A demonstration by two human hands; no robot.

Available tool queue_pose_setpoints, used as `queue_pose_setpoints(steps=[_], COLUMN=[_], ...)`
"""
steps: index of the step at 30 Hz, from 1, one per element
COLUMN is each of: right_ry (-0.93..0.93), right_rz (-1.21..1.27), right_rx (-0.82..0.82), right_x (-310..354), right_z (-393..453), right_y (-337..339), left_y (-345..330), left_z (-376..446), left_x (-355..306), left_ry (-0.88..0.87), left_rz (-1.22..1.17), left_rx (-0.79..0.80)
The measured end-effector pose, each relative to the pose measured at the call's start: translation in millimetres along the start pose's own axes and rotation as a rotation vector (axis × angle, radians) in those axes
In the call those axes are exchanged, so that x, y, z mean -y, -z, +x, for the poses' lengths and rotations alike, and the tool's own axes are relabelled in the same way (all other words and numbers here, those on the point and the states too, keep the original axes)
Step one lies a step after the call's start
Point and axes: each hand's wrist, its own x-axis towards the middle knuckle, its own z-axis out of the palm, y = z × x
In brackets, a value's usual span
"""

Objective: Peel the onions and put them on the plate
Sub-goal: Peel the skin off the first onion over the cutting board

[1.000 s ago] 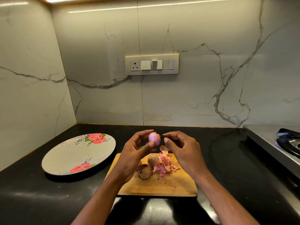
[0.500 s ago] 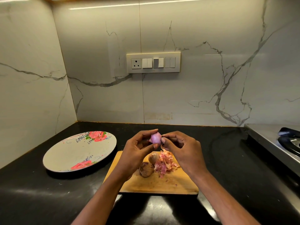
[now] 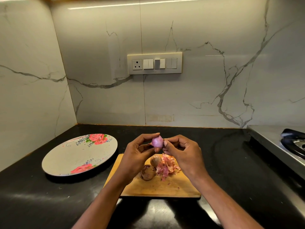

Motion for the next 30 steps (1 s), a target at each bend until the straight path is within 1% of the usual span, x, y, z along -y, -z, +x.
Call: queue_pose_setpoints(steps=[5, 9, 13, 17, 23, 30], right_ry=[-0.022, -0.078, -0.051, -0.052, -0.043, -0.066], right_rz=[-0.014, 0.085, 0.036, 0.055, -0.078, -0.249], right_rx=[-0.029, 0.009, 0.023, 0.013, -0.043, -0.065], right_x=[-2.3, -0.6, 0.8, 0.1, -2.4, -8.0], right_z=[0.4, 2.5, 0.8, 1.9, 1.4, 5.8], right_y=[-1.2, -0.4, -0.6, 0.3, -1.1, 6.9], left_y=[-1.3, -0.4, 0.0, 1.1, -3.0, -2.0], left_z=[0.1, 1.4, 1.2, 1.1, -0.5, 0.4], left_x=[-0.2, -0.4, 0.1, -0.6, -1.3, -2.8], left_ry=[0.003, 0.0, -0.007, 0.004, 0.003, 0.03], left_rz=[0.009, -0.005, 0.017, -0.001, 0.005, -0.081], left_rx=[0.0, -0.013, -0.012, -0.008, -0.015, 0.006])
